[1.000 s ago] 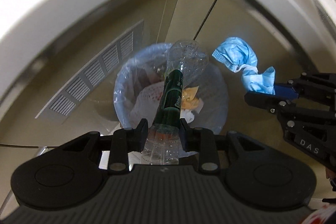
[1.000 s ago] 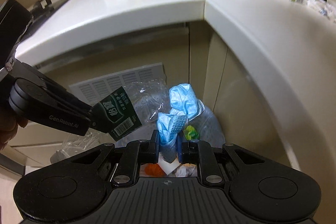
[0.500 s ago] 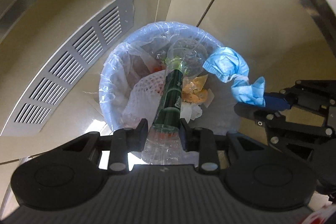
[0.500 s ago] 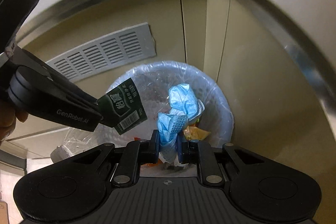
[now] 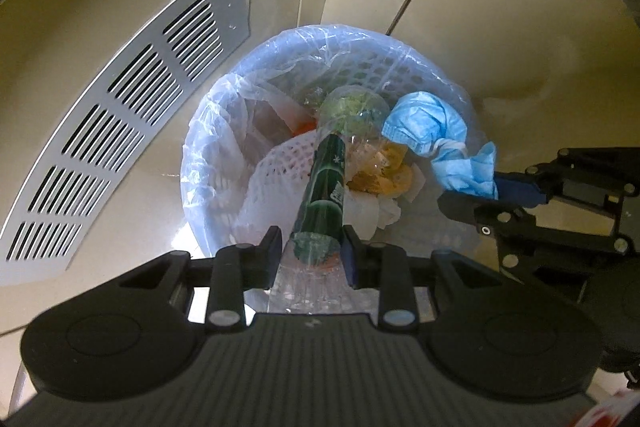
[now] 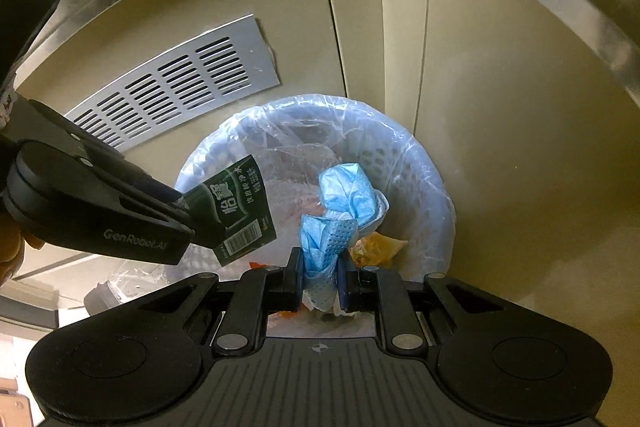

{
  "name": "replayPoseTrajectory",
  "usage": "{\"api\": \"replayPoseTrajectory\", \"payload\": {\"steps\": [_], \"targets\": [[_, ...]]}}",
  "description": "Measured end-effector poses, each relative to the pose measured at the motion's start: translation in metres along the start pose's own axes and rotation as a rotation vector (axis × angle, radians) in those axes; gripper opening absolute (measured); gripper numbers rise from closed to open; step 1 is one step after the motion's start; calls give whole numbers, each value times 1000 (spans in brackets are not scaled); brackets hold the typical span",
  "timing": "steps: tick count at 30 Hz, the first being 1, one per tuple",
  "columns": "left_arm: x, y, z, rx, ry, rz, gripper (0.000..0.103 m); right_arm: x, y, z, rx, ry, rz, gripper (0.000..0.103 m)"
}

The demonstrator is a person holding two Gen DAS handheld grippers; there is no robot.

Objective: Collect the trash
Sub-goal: 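Open both tools to drop the mask and bottle into the wastebasket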

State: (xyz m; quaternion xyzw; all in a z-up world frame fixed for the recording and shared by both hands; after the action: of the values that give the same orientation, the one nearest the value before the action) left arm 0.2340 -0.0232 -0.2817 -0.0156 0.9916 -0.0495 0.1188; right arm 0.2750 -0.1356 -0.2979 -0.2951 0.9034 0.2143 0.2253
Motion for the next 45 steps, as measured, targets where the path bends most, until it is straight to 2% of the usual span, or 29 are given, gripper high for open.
{"api": "replayPoseTrajectory", "payload": {"steps": [8, 16, 18, 23, 25, 30, 36, 38, 39, 40, 45], "targets": [[-8, -1, 28, -15, 23, 33, 28, -2, -11, 18, -3, 12, 28, 16], [-2, 0, 38, -68, -16, 72, 28, 4, -16, 44, -7, 44, 49, 16], [1, 1, 36, -83, -32, 77, 30, 7, -16, 48, -9, 52, 53, 16], [4, 0, 21, -82, -88, 66, 47, 8, -16, 50, -1, 68, 63, 17], [5, -2, 15, -85, -111, 67, 50, 7, -17, 48, 2, 75, 67, 17], [7, -2, -2, -95, -162, 63, 52, 4, -14, 48, -1, 81, 61, 17], [15, 1, -14, -92, -185, 48, 53, 2, -15, 50, -12, 62, 85, 17], [18, 3, -16, -93, -190, 43, 53, 2, -14, 53, -15, 59, 96, 29], [20, 3, -17, -94, -192, 45, 53, 3, -14, 52, -10, 54, 101, 44], [21, 4, -19, -96, -197, 46, 53, 3, -15, 51, -9, 46, 104, 52], [28, 9, -28, -93, -212, 34, 53, 5, -16, 43, 3, 39, 106, 52]]}}
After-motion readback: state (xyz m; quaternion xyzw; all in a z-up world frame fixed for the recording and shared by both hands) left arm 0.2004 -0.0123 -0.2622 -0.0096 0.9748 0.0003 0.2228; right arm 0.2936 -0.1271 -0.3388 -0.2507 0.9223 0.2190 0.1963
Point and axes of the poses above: each gripper's, at about its wrist camera, not at the fingertips, and z roughly the way its jaws point, y to its left, x to its underside, the point moved 3 cm from there along z, roughly the way its jaws point, and after that the axes turned 5 degrees about -y, right-handed, at the moved point
